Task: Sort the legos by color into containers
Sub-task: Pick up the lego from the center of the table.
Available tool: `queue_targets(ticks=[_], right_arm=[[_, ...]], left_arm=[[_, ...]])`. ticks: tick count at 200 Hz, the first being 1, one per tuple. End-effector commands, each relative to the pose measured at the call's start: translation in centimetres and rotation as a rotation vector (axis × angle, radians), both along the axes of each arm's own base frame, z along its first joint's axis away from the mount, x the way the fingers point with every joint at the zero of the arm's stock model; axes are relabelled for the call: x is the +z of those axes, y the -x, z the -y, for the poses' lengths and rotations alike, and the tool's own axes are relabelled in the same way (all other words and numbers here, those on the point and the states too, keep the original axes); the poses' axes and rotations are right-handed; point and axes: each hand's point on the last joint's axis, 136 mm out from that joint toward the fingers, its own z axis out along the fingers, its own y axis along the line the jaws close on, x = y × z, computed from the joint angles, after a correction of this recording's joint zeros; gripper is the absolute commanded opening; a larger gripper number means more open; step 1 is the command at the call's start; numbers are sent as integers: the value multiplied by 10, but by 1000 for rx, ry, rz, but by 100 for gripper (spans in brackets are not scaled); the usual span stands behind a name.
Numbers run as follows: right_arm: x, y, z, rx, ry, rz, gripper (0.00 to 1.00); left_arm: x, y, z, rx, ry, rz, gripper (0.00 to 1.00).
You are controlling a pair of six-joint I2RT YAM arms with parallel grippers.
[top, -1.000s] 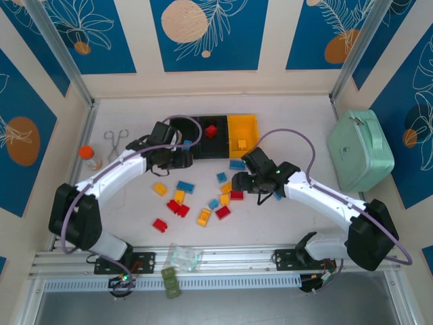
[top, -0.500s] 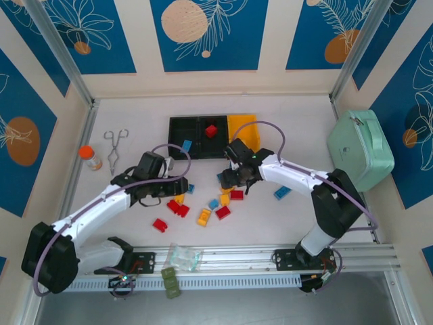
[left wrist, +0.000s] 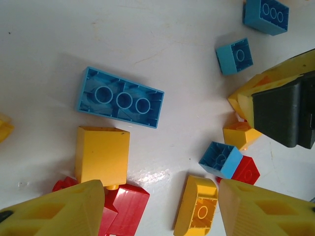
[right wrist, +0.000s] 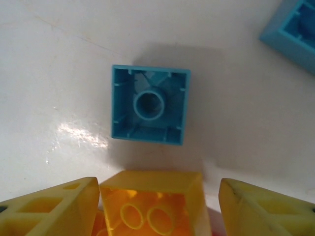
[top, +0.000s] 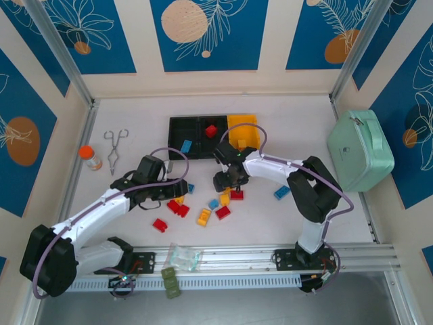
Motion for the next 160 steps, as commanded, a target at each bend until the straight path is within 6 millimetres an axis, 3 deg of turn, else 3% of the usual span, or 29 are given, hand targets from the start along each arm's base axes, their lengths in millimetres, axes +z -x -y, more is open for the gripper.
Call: queue_targets(ticks=[1, 50, 78, 160], right_arm=[[-7, 4, -2, 18, 27, -25, 64], [-11, 6, -5, 16, 31, -28, 60], [-10, 5, -3, 10, 40, -25, 50], [54, -7, 5, -36, -33, 86, 47]], left_arm=[[-6, 3, 3, 0, 12, -20, 62], [-8, 4, 2, 2, 10, -27, 62], [-10, 4, 3, 4, 9, -30, 62], [2, -1, 18, -30, 64, -2, 62]])
